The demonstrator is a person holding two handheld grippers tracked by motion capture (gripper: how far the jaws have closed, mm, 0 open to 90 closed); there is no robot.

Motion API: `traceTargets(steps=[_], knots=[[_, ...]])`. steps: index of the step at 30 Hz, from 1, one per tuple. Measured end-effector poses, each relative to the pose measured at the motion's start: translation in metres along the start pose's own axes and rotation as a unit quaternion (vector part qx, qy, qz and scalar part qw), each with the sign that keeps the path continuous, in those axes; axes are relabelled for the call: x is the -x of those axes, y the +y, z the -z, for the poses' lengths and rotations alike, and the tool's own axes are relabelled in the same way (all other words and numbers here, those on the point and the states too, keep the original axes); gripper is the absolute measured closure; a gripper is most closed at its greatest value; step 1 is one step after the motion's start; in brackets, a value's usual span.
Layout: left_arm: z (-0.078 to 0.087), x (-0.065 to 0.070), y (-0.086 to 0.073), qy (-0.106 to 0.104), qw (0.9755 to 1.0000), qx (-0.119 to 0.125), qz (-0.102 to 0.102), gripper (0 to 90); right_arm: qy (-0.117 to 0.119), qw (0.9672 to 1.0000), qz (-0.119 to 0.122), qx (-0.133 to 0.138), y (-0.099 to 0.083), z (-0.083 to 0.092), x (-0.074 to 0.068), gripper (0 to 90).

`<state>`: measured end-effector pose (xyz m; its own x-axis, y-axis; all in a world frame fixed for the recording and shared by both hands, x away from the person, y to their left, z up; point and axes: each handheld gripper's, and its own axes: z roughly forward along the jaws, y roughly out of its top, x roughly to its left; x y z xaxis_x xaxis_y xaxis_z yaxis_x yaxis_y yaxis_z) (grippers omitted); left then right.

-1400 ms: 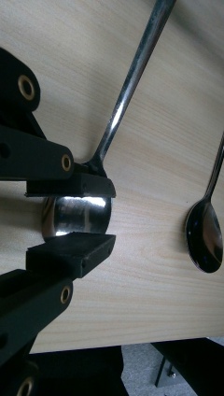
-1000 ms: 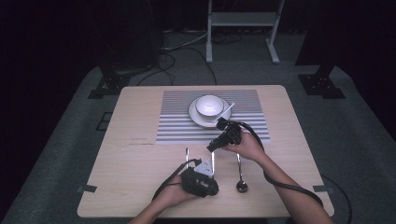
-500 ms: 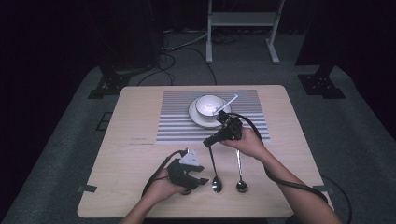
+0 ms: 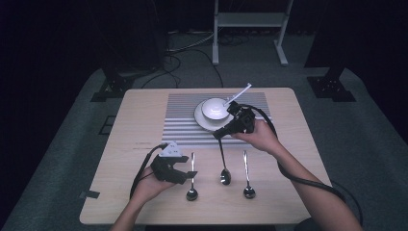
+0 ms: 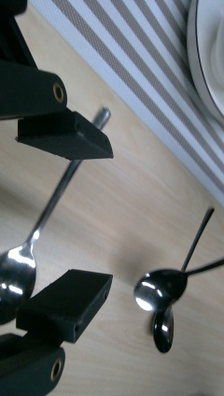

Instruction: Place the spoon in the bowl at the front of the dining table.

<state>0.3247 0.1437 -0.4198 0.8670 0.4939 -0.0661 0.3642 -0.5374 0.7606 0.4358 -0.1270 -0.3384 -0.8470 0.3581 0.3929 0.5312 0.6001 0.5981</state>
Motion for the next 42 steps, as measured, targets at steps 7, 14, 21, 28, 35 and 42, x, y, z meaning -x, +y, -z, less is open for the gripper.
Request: traceTargets(steps=[7, 14, 21, 28, 35, 42], knots=[[0.004, -0.015, -0.009, 0.019, 0.9995, -0.004, 0.025, 25.7, -0.012, 0.9999, 0.003, 0.004, 0.005, 0.006, 0.005, 88.5], [0.008, -0.028, -0.016, 0.035, 0.9981, -0.002, 0.051, 19.2, -0.024, 0.9997, -0.003, 0.006, 0.013, 0.010, 0.012, 88.5], [0.010, -0.036, -0.022, 0.046, 0.9967, -0.001, 0.067, 17.0, -0.037, 0.9993, 0.000, 0.007, 0.024, 0.015, 0.017, 88.4], [0.009, -0.042, -0.027, 0.056, 0.9950, -0.006, 0.082, 14.6, -0.051, 0.9986, -0.007, 0.008, 0.038, 0.020, 0.024, 88.4], [0.011, -0.046, -0.029, 0.064, 0.9940, -0.002, 0.089, 11.1, -0.061, 0.9980, -0.011, 0.013, 0.049, 0.023, 0.033, 88.4], [0.011, -0.046, -0.028, 0.064, 0.9938, 0.000, 0.091, 10.7, -0.068, 0.9973, -0.017, 0.023, 0.058, 0.024, 0.041, 88.4]])
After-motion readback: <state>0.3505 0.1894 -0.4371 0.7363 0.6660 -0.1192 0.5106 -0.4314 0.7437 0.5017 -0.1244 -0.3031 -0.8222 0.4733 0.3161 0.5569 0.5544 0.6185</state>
